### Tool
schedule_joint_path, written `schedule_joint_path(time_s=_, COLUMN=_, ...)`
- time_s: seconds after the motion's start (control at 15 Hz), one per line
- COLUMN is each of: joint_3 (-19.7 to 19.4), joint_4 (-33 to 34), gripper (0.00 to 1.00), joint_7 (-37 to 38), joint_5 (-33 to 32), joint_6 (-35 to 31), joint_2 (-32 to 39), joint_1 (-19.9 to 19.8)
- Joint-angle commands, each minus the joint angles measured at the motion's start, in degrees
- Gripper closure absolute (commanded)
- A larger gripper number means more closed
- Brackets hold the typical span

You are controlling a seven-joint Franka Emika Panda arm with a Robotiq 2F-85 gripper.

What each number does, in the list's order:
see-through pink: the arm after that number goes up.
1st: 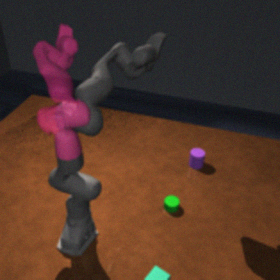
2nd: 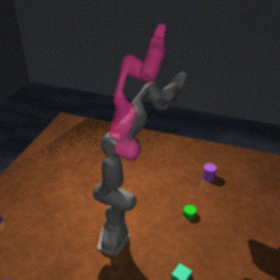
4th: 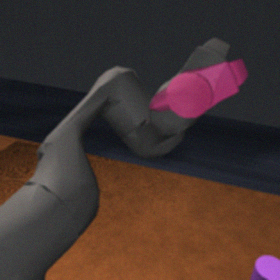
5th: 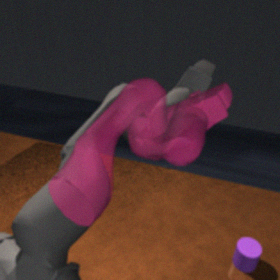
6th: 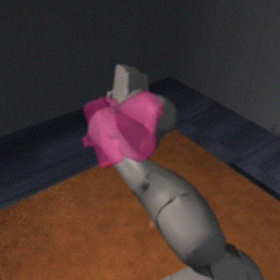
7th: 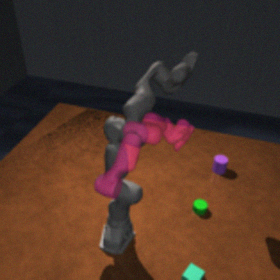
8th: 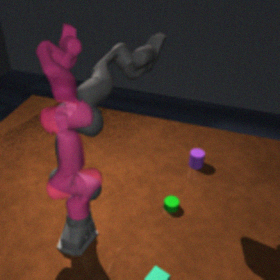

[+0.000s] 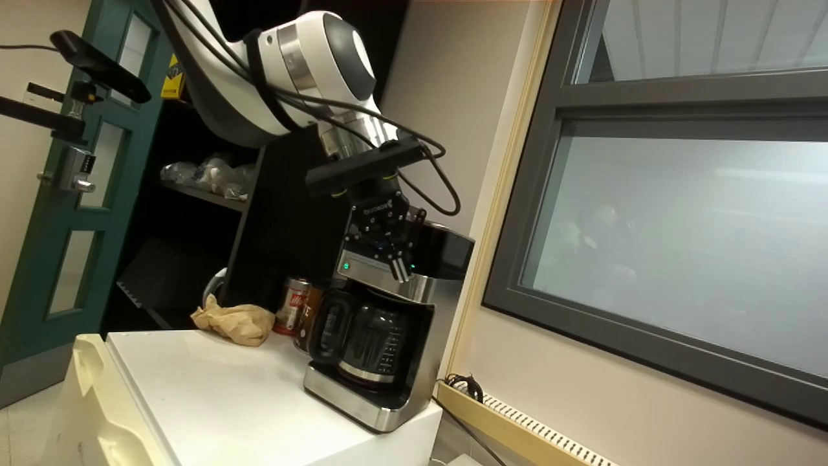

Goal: Flip the switch on the right side of the coffee maker

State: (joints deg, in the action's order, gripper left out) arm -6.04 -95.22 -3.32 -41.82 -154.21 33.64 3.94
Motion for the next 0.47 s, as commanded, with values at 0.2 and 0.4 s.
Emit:
schedule_joint_path(time_s=0.2, joint_3=-0.4, joint_4=-16.0, gripper=1.0, joint_7=3.0, joint_5=-1.3, joint_6=-1.3, joint_2=-12.3, joint_1=1.3)
schedule_joint_path(time_s=0.4, joint_3=0.0, joint_4=-21.1, gripper=1.0, joint_7=3.8, joint_5=-2.0, joint_6=-1.8, joint_2=-16.3, joint_1=1.4)
